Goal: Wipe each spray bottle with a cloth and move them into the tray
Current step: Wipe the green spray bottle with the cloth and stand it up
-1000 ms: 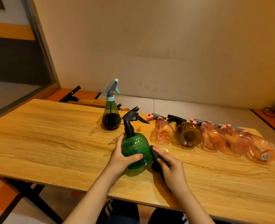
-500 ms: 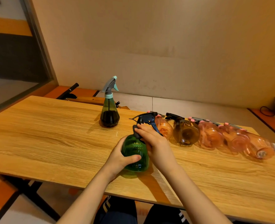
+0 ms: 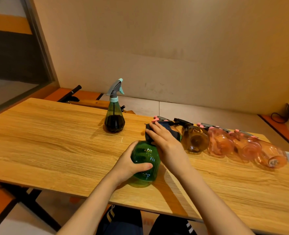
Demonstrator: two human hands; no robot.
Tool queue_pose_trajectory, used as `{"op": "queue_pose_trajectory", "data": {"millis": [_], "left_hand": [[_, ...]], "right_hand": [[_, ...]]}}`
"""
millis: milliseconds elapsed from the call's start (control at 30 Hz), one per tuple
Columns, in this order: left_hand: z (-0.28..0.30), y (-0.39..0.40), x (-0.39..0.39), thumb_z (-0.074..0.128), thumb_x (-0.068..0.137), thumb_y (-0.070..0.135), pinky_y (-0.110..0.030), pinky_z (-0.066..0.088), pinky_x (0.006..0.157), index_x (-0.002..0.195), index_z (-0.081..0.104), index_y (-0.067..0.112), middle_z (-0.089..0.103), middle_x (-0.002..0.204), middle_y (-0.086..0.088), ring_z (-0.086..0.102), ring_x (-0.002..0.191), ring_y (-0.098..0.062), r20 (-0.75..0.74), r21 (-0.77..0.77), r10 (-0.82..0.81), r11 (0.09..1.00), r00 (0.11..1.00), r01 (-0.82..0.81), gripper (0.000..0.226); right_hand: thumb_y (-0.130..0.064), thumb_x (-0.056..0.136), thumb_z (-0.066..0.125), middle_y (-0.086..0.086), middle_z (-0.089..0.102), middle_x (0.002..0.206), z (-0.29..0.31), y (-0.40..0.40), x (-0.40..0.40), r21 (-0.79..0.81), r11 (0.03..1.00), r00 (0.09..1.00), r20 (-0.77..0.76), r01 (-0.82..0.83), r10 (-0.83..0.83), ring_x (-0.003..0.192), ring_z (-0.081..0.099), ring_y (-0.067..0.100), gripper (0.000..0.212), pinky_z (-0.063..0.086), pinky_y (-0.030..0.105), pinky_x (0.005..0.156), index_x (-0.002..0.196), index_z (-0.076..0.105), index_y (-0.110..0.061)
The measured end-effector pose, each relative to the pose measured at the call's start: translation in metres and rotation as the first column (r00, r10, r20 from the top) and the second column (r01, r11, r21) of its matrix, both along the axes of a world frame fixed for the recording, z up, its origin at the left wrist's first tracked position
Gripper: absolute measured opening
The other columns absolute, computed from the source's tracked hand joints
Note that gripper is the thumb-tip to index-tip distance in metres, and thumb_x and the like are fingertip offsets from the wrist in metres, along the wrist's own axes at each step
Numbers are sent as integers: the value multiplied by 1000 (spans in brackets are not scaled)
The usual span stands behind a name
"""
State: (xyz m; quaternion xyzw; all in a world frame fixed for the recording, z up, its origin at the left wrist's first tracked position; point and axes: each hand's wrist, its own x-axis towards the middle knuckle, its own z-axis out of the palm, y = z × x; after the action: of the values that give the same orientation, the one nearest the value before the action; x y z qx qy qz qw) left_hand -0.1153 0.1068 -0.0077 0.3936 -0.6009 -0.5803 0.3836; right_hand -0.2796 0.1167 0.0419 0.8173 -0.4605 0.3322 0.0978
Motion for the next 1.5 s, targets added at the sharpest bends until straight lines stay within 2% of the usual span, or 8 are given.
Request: {"op": "queue_pose_trajectory", "data": {"millis": [167, 333, 500, 667, 900, 1100, 1233, 1500], "left_hand": [[-1, 2, 2, 82, 50, 35, -25, 54, 80, 122, 49, 35, 65, 115, 7, 65, 103, -7, -25, 15, 13, 1000, 1000, -13, 79], [-3, -6, 2, 84, 51, 36, -42, 53, 93, 134, 45, 26, 62, 122, -1, 63, 110, -15, 19, 15, -20, 1000, 1000, 20, 92], [-7, -5, 6, 85, 51, 36, -42, 54, 93, 137, 42, 27, 61, 125, -3, 63, 111, -17, 7, 40, -26, 999, 1000, 26, 97], [-5, -2, 5, 84, 51, 35, -36, 55, 90, 134, 43, 29, 62, 122, 0, 63, 109, -14, 1, 16, -34, 999, 999, 34, 92], [-9, 0, 7, 83, 50, 33, -33, 55, 82, 128, 48, 32, 64, 119, -3, 65, 105, -17, -66, 50, 11, 999, 998, -7, 86], [-9, 1, 8, 84, 50, 29, -31, 55, 82, 127, 47, 34, 63, 120, 0, 64, 108, -14, -63, 43, -30, 999, 998, 32, 85], [-9, 5, 7, 85, 50, 30, -32, 55, 85, 132, 44, 31, 61, 123, -1, 62, 111, -14, -49, 32, -18, 999, 999, 20, 92], [-9, 1, 9, 83, 50, 34, -36, 55, 87, 134, 43, 30, 60, 124, -4, 63, 109, -17, -46, 42, -5, 999, 999, 7, 94]], "right_hand": [[-5, 84, 56, 9, 47, 138, -11, -3, -12, -23, 996, 996, -9, -92, 91, 133, 32, 19, 50, 31, 46, 105, 131, 43, -16], [26, 59, 67, 10, 51, 135, -15, 0, -26, -36, 997, 996, -55, -73, 71, 129, 38, 23, 80, 39, 41, 97, 128, 51, -11], [32, 57, 62, 15, 55, 129, -6, 3, -33, -156, 986, 998, 0, 55, -56, 125, 45, 27, 72, 38, 44, 100, 121, 58, -3], [4, 79, 35, 16, 53, 131, 4, -2, -17, -164, 986, 989, -135, 36, -59, 125, 44, 32, 50, 38, 47, 100, 123, 57, -4], [32, 52, 64, 11, 52, 130, -22, 1, -37, -79, 982, 985, 2, 171, -171, 119, 52, 33, 81, 40, 48, 96, 123, 57, -6], [15, 78, 53, 15, 55, 127, 5, 5, -30, -272, 950, 987, 85, 153, -134, 122, 49, 28, 47, 37, 36, 104, 121, 58, -2], [27, 61, 64, 17, 53, 130, 2, -9, -20, -206, 972, 993, -2, 112, -115, 125, 44, 30, 69, 36, 43, 101, 123, 56, -1], [4, 76, 30, 10, 45, 135, -33, 4, -39, -167, 979, 993, 12, 117, -116, 128, 38, 23, 55, 36, 41, 104, 126, 52, -4]]}}
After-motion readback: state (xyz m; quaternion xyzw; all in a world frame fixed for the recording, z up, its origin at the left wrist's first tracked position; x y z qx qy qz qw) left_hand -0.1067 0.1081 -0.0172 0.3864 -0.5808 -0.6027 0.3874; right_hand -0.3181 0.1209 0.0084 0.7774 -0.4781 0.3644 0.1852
